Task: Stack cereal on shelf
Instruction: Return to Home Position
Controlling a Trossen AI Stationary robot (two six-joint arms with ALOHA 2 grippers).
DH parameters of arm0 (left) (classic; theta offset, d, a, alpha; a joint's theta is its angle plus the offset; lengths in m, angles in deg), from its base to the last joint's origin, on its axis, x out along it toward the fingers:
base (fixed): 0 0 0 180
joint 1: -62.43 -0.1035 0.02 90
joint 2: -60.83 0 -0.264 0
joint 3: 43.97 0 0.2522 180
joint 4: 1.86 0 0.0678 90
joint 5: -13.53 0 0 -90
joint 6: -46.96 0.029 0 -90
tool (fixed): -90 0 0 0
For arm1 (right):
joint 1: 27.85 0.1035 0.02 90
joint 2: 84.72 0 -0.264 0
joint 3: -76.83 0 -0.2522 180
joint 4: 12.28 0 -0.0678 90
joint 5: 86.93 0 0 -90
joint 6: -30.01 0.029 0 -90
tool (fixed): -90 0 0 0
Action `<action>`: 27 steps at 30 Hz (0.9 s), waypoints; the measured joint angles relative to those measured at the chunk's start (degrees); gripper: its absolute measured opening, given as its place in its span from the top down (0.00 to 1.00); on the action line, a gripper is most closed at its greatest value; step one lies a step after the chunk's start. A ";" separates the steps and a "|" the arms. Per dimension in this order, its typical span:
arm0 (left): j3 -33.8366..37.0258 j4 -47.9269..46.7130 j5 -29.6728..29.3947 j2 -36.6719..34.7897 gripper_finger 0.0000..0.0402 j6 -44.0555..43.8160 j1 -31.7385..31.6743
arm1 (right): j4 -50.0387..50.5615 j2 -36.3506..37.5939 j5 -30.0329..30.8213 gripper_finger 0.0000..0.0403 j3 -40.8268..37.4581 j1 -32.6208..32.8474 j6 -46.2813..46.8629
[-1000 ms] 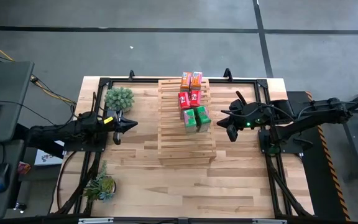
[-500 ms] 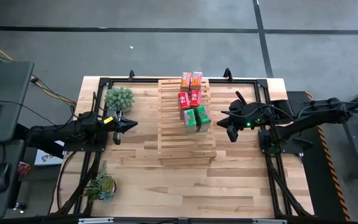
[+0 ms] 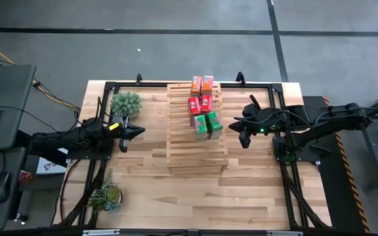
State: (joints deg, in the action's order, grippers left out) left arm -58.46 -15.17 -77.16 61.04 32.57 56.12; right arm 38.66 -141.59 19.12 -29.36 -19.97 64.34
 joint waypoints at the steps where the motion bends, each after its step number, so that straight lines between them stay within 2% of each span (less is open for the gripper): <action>1: 0.00 0.02 0.00 0.00 1.00 0.00 0.00 | 0.29 0.26 0.36 1.00 0.00 0.00 -1.08; 7: 0.00 0.04 0.00 0.01 1.00 0.00 0.00 | 4.00 7.68 2.10 1.00 -0.05 0.00 -2.78; 10: 0.00 0.06 0.00 0.35 1.00 0.00 -0.02 | 0.94 14.53 1.74 1.00 -4.53 -0.02 -1.19; 12: 0.00 0.02 0.00 0.37 1.00 0.00 -0.02 | -5.27 19.38 -0.73 1.00 -10.55 -0.17 -0.09; 15: 0.00 0.04 0.00 0.37 1.00 0.00 -0.02 | -20.60 25.60 -4.62 1.00 -21.74 -1.20 0.21; 19: 0.00 0.04 0.00 0.37 1.00 0.00 -0.02 | -39.89 29.60 -10.42 1.00 -35.00 -4.94 -0.11; 23: 0.00 0.04 0.00 0.37 1.00 0.00 -0.04 | -45.88 31.88 -14.65 1.00 -43.02 -10.93 0.18; 27: 0.00 0.04 0.00 0.37 1.00 0.00 -0.04 | -46.77 35.72 -21.40 1.00 -46.35 -14.58 -0.29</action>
State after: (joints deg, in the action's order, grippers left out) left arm -58.46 -15.13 -77.16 61.41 32.57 56.08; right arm -8.11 -105.87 -2.27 -75.71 -34.55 64.05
